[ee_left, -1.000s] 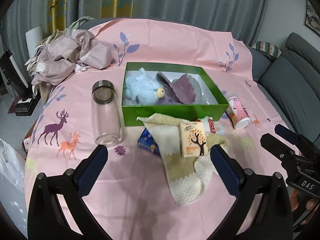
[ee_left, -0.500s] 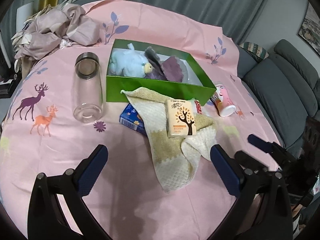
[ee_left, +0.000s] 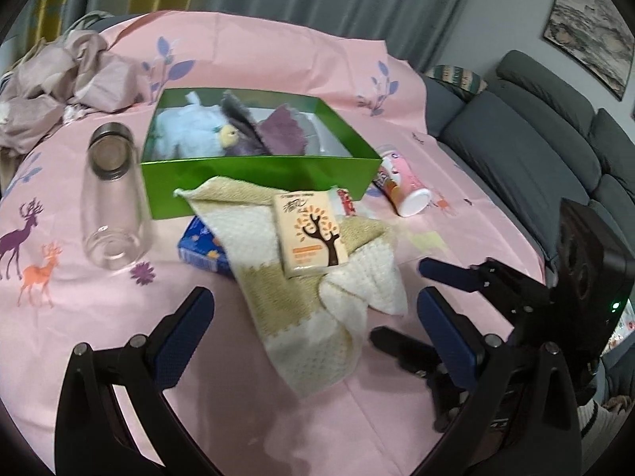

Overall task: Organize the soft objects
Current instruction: 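Close the right gripper on the orange tree-print tissue pack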

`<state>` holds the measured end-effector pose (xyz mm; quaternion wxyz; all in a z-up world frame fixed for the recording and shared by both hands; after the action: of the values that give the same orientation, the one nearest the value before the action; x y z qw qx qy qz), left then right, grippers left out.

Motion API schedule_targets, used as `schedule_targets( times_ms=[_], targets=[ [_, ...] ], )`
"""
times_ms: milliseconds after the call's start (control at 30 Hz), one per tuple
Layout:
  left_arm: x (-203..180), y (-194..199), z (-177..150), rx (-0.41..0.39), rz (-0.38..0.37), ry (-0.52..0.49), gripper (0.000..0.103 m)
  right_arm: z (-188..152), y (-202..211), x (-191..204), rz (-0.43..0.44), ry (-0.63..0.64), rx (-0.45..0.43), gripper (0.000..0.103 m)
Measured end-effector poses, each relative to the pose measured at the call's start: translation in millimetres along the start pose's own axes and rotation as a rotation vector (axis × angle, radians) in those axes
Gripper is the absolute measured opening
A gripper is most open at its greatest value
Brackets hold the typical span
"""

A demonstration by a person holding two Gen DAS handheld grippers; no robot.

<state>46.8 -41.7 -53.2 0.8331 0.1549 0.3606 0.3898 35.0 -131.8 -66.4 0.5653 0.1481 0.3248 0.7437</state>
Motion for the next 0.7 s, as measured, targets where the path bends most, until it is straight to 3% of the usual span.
schedule_targets(
  times_ms=[267,600,700],
  targets=[
    [6,-17,9,0.012,-0.049,-0.008,0.100,4,-15,3,0.041,0.001,-0.009,0.078],
    [17,-38,25,0.027,-0.104,0.003,0.081,18,-37,13,0.086,0.080,-0.018,0.053],
    [20,-46,27,0.042,-0.110,0.003,0.076,20,-48,12,0.097,0.069,-0.003,0.050]
  ],
)
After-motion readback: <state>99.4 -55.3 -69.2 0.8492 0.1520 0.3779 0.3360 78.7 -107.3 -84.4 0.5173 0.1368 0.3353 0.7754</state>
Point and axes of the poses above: each gripper's, at about its wrist camera, not at the fingertips, and y roughly against the way its jaws point, x to its left, z to its top, the point moved 6 cm from there along -y, roughly the way its jaws point, and after that the axes turned 15 degrees about -z, right-handed, at the moved point
